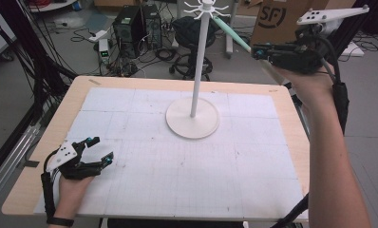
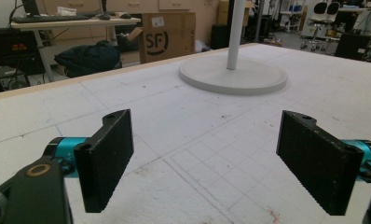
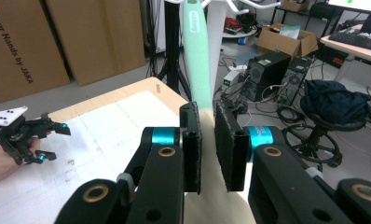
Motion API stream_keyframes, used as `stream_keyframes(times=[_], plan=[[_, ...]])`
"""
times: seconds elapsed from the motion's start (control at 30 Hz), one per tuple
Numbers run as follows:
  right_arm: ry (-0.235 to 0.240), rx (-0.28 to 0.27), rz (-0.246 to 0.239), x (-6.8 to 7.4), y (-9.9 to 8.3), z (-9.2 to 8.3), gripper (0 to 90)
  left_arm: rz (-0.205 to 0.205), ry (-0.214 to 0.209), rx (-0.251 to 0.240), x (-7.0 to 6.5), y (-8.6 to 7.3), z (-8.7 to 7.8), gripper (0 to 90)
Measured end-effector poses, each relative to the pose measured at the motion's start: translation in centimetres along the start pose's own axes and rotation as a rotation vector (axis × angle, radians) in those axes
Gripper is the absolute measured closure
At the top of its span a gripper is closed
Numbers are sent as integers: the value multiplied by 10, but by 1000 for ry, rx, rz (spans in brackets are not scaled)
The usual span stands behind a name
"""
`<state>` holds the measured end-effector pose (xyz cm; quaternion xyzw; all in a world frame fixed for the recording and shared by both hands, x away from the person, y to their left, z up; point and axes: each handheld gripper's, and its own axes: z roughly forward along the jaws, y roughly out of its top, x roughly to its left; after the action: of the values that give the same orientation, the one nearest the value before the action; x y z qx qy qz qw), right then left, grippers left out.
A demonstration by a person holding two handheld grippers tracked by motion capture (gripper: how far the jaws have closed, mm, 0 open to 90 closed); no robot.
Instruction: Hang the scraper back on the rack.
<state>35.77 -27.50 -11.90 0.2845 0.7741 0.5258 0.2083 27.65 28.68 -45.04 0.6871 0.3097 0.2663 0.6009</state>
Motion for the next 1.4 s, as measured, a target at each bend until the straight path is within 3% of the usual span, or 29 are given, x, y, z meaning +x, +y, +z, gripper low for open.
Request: stream_keyframes(times=[0.5,0.7,0.93,1.07,1.17,1.4], plan=[[-12,32,-5,0,-3,15,811,1,0,0,0,0,0,192],[-48,56,11,-3,-8,24,811,4,-1,2,0,0,0,192],[-52,47,4,-4,-14,32,793,4,-1,1,0,0,0,192],[-55,4,-3,-3,-18,30,603,4,-2,2,0,0,0,192],[-48,-12,-25,-2,-25,28,514,3,-2,2,0,0,0,192],[-1,-65,-58,4,-67,20,358,-1,1,1,0,0,0,192]])
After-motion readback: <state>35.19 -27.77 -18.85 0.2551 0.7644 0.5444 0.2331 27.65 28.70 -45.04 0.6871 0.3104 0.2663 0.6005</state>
